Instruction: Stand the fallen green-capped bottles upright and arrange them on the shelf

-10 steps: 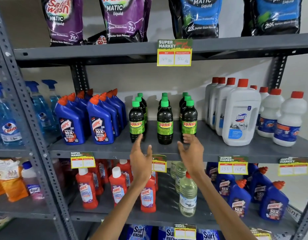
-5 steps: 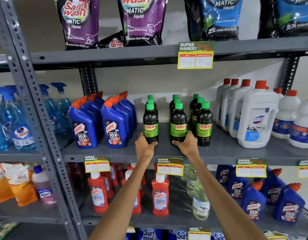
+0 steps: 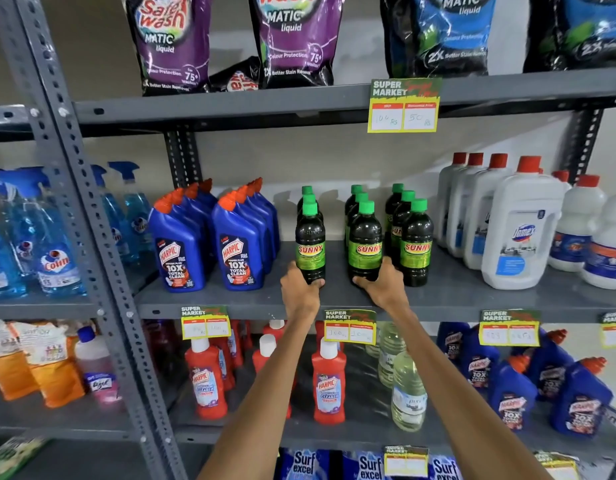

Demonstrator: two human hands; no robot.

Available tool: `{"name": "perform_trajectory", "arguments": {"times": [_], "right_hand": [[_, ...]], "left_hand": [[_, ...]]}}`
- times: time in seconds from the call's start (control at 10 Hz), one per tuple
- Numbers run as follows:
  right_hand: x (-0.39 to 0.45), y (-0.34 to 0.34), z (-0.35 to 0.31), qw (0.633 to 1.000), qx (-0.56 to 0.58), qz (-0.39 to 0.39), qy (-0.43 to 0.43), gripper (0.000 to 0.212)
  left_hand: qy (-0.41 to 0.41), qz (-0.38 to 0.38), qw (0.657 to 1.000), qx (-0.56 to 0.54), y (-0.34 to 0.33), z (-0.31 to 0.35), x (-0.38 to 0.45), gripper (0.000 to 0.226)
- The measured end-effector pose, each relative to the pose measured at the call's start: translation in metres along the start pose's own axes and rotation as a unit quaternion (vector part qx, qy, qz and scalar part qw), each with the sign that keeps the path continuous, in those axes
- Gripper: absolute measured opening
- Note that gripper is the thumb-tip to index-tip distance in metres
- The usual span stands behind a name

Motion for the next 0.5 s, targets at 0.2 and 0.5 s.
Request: {"name": "perform_trajectory", "arguments": {"times": [0.2,0.5], "right_hand": [[0.000,0.001,0.000,1.000,-0.009,-0.005,0.002,0.064],[-0.026,0.008,0.012,0.999,0.016,-0.008,0.035,0.090]], "left_hand": [[-0.007,-0.012,1.000,0.017,0.001,-0.001,0.000,0.054],[-0.084,-0.024,0.989,0.117,-0.001,-0.006,-0.022,0.090]]}}
Point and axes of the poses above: each hand's wrist, its own x-axis towards the middle knuckle, its own y-axis out of the back of the hand, z = x × y, the point moved 1 cm from there along x, towards the middle knuckle, and after that the axes turned 14 degrees about -y, right-handed, at the moved point
